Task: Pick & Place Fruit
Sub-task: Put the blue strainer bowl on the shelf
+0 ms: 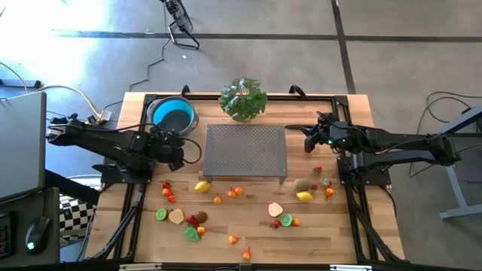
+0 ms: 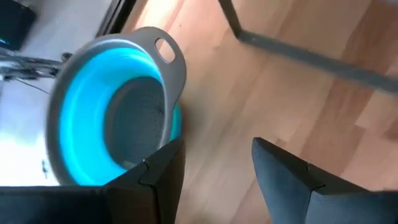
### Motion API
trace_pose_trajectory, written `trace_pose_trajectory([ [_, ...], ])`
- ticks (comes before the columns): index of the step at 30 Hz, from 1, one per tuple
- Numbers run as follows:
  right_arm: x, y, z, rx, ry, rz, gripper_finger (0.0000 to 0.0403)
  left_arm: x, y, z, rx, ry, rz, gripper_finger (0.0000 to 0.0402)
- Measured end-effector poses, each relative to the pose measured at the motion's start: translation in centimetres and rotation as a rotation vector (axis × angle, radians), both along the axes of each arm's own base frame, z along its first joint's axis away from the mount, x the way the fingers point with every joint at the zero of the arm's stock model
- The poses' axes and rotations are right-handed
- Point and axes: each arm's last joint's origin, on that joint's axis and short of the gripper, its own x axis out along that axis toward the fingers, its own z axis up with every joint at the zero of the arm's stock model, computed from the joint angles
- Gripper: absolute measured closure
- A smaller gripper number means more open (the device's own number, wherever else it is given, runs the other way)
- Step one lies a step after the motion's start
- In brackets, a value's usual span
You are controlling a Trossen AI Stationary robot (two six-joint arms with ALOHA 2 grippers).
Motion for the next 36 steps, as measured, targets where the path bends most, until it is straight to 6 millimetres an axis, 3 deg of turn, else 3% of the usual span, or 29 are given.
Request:
trace_pose_trajectory([
  [4, 0.0, 0.0, 0.1, 0.001, -0.006, 0.004, 0.0372, -0.1, 0.7, 1.3, -0.159, -0.096, 0.072, 0.0223],
  [7, 0.1, 0.0, 0.0, 0.000, -0.003, 0.016, 0.0372, -0.3, 1.7, 2.0, -0.172, -0.121, 0.117, 0.0223],
  [20, 0.2, 0.2, 0.0, 0.020, 0.004, 0.100, 0.0372, 0.3, 7.1, 2.1, -0.323, -0.178, 0.107, 0.0223],
  [29, 0.2, 0.4, 0.0, 0.004, 0.014, 0.157, 0.0372, -0.2, 10.8, 0.6, -0.394, -0.082, 0.168, 0.0223],
  [36, 0.3, 0.4, 0.1, -0.016, 0.019, 0.174, 0.0372, 0.5, 12.3, -1.0, -0.449, 0.000, 0.194, 0.0223],
])
